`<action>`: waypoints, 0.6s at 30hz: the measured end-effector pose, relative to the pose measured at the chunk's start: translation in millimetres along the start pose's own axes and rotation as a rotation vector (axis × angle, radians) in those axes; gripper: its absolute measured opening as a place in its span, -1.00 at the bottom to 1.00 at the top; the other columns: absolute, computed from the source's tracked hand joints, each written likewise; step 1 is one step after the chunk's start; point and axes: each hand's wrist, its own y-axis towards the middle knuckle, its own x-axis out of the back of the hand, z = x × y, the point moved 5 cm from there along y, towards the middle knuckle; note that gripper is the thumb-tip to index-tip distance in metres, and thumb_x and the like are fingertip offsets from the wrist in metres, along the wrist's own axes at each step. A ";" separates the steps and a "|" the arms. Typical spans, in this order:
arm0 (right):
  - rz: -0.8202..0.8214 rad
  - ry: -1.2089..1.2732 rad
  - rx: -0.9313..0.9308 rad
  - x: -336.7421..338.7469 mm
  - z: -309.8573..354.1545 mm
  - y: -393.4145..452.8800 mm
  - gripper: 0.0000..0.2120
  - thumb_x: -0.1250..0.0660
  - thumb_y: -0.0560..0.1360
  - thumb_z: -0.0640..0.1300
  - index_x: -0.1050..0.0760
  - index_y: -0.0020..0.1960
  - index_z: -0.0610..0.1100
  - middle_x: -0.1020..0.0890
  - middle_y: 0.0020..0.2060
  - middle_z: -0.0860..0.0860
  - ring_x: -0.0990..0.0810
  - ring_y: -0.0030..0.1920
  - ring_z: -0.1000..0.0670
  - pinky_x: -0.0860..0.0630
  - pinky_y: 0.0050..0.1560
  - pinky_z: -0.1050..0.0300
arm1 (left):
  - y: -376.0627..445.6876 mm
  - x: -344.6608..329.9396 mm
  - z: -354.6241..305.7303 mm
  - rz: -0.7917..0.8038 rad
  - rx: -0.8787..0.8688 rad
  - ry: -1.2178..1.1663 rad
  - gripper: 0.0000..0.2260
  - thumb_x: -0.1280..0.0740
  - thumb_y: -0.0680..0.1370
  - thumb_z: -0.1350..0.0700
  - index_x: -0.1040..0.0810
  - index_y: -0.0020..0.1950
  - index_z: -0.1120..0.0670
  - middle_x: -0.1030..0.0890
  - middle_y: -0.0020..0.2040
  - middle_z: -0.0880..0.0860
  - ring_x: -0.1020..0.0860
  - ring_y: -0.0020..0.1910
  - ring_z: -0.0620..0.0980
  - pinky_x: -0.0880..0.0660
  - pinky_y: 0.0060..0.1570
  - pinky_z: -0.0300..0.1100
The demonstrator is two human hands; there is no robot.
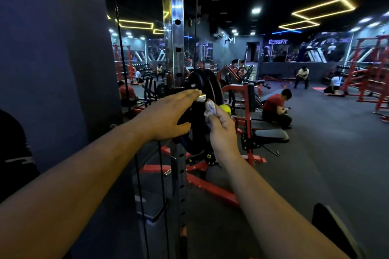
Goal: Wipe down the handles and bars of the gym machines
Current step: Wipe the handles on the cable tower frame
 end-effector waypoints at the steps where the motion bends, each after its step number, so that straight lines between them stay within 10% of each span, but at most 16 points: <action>1: 0.012 0.012 -0.004 -6.7 3.1 3.1 -0.72 -0.14 0.73 -0.18 -0.50 0.37 -0.01 -0.58 0.11 0.32 -0.53 0.16 0.39 -0.44 0.21 0.37 | -0.1 -0.5 0.6 -0.004 -0.002 -0.007 -0.18 -0.37 0.61 -0.07 0.09 0.70 -0.08 0.00 0.69 -0.09 -0.21 0.59 -0.02 -0.29 0.42 -0.14; 5: -0.016 -0.011 -0.053 -11.7 -18.7 -23.3 -0.67 -0.12 0.73 -0.15 -0.39 0.48 -0.05 -0.52 0.17 0.41 -0.45 0.28 0.40 -0.37 0.25 0.43 | -3.4 -1.7 4.6 -0.028 -0.004 -0.010 -0.18 -0.36 0.62 -0.06 0.13 0.70 -0.12 0.03 0.69 -0.12 -0.18 0.61 -0.02 -0.25 0.44 -0.13; 9: 0.049 -0.073 -0.178 4.0 -50.4 -46.1 -0.80 -0.10 0.73 -0.11 -0.48 0.03 -0.01 -0.53 -0.31 0.27 -0.52 -0.23 0.31 -0.54 0.06 0.26 | -5.1 -4.0 11.9 -0.020 0.024 0.011 -0.22 -0.31 0.66 -0.04 0.15 0.69 -0.12 0.01 0.69 -0.09 -0.20 0.60 0.03 -0.22 0.48 -0.08; 14: -0.028 0.053 -0.093 -6.1 -12.0 5.4 -0.79 -0.15 0.72 -0.04 -0.57 0.11 0.01 -0.64 0.20 0.11 -0.57 0.24 0.26 -0.46 0.27 0.31 | -0.8 -11.2 46.2 -0.038 0.083 0.136 -0.29 -0.29 0.65 0.00 0.04 0.70 -0.05 -0.05 0.69 0.01 -0.13 0.64 0.05 -0.13 0.58 0.05; 18: -0.068 -0.025 -0.100 -14.9 -13.6 -2.9 -0.74 -0.12 0.73 0.01 -0.58 0.20 0.11 -0.65 0.20 0.21 -0.54 0.27 0.26 -0.48 0.33 0.18 | -4.6 -41.3 54.6 0.057 0.103 0.299 -0.25 -0.25 0.66 -0.07 0.14 0.69 0.00 0.03 0.70 0.01 0.06 0.67 -0.02 0.09 0.60 0.08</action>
